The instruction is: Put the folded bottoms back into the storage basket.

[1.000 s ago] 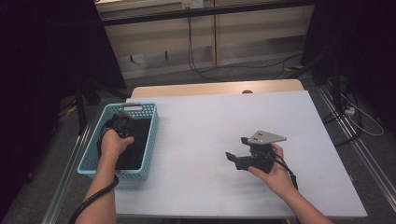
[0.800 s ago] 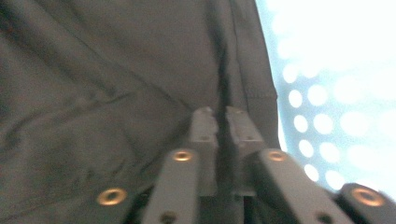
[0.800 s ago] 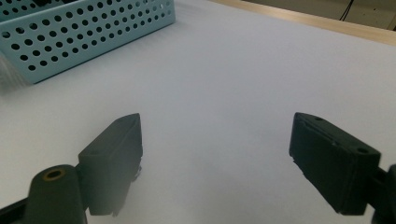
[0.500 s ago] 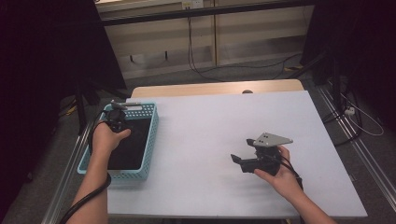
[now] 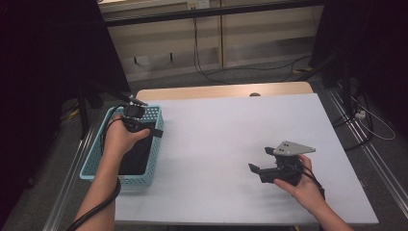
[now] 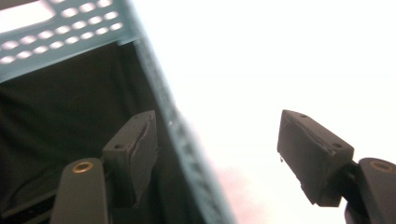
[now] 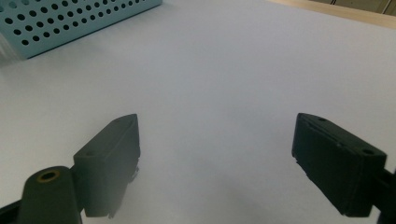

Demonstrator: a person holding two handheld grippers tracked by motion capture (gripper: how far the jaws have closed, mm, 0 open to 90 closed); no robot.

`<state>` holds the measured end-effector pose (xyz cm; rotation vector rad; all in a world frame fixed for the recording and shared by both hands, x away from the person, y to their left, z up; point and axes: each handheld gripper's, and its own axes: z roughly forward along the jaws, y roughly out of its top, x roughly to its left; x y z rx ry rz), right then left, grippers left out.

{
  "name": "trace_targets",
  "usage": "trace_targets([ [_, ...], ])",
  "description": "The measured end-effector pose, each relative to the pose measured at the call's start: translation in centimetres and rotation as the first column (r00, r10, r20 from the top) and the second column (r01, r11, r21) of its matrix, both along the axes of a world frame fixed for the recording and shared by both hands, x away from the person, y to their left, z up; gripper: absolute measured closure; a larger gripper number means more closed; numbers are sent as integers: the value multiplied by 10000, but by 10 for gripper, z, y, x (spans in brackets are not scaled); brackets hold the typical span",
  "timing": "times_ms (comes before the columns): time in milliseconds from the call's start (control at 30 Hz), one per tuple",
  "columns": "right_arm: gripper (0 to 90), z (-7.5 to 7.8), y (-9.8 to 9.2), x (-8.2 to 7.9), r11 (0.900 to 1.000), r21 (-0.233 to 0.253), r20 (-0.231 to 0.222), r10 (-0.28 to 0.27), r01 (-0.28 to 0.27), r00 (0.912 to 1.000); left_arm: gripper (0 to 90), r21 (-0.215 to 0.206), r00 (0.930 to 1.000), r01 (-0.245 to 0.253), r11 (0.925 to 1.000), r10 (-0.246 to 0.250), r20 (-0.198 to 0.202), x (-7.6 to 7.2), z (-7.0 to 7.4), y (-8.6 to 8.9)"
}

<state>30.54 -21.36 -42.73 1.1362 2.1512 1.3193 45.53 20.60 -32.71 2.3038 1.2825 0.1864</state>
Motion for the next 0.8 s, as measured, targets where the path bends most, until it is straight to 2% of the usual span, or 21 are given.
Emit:
trace_targets([
  [200, 142, -1, -6, -5, 10000, -36, -80, 63, -63, 9999, 258, -180, 9966, 799, 9966, -795, 197, -12, -4, -25],
  [333, 142, -3, -11, -8, 10000, -73, -136, -4, 3, 9999, 245, -317, 9917, 1277, 9913, -1272, 171, -22, -11, -36],
  [433, 141, -4, -15, -12, 9999, -163, -224, 21, -25, 9997, 235, -211, 9869, 1604, 9868, -1600, 194, -30, -17, -43],
  [600, 140, -6, -22, -17, 9998, -209, -320, 23, -29, 9995, 223, -274, 9818, 1895, 9815, -1890, 207, -41, -27, -49],
  [800, 136, -8, -31, -24, 9997, -251, -335, -45, 37, 9994, 212, -488, 9812, 1926, 9801, -1916, 232, -51, -34, -48],
])
